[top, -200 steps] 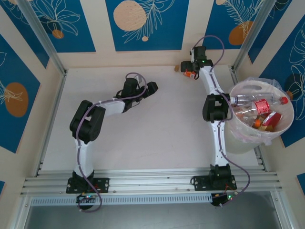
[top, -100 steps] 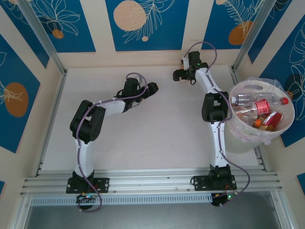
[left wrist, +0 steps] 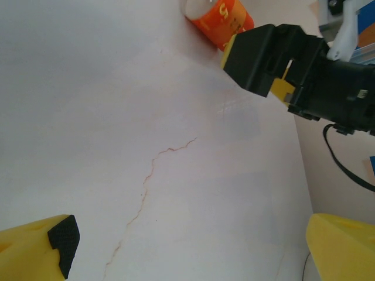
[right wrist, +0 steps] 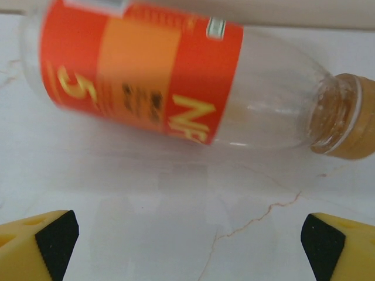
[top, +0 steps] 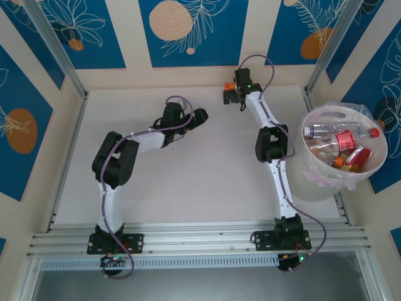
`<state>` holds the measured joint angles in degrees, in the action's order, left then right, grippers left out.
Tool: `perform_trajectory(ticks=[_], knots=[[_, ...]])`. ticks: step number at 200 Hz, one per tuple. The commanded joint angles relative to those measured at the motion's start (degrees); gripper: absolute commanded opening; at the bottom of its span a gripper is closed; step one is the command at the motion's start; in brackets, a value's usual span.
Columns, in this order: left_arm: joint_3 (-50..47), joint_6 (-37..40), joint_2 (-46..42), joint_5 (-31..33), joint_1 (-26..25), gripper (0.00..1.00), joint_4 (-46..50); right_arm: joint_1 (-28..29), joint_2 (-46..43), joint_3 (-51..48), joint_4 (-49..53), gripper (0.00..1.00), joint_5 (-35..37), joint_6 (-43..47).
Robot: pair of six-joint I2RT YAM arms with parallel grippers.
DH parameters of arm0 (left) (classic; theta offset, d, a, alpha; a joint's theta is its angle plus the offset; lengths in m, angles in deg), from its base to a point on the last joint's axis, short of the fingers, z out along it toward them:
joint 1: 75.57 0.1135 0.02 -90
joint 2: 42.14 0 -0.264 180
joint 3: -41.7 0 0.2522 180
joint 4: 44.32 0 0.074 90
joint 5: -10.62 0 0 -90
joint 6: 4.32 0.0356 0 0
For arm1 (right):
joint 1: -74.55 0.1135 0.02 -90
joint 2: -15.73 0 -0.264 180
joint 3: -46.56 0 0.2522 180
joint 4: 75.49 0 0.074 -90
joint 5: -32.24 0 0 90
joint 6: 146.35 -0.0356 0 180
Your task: Put the plastic bottles in the bin
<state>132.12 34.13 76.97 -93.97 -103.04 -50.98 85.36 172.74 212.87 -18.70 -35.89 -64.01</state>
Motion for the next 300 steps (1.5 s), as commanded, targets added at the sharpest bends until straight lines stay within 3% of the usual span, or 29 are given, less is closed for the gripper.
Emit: perform_trajectory(ticks=[1,25,80,152,209,262,300], knots=[[0.89,0.54,1.6,-0.37,-0.31,1.0,0.76,-0.5,-0.94,0.74,-0.14,1.0,-1.23,-3.59],[1.47,0.4,2.33,-0.31,-0.31,1.0,1.29,-0.79,-4.01,-2.9,-1.85,1.0,-6.28,-1.81],[2.09,0.09,3.48,-0.7,-0.31,1.0,1.42,-2.28,-6.27,-6.21,-3.58,1.0,-4.28,0.9],[2.7,0.27,4.29,-0.88,-0.2,1.0,2.31,-3.22,-4.91,-4.75,-6.82,1.0,-4.47,12.11],[2.44,0.64,4.03,-0.75,-0.11,1.0,3.44,-2.83,1.39,-0.24,-12.21,0.99,-4.25,29.3],[3.29,0.88,5.24,-0.24,-0.02,1.0,4.58,-2.1,4.11,1.53,-8.81,0.99,-13.91,41.48],[4.08,0.9,5.87,-0.34,0.04,1.0,5.06,-0.71,1.34,3.72,-5.21,1.0,-19.54,35.0]])
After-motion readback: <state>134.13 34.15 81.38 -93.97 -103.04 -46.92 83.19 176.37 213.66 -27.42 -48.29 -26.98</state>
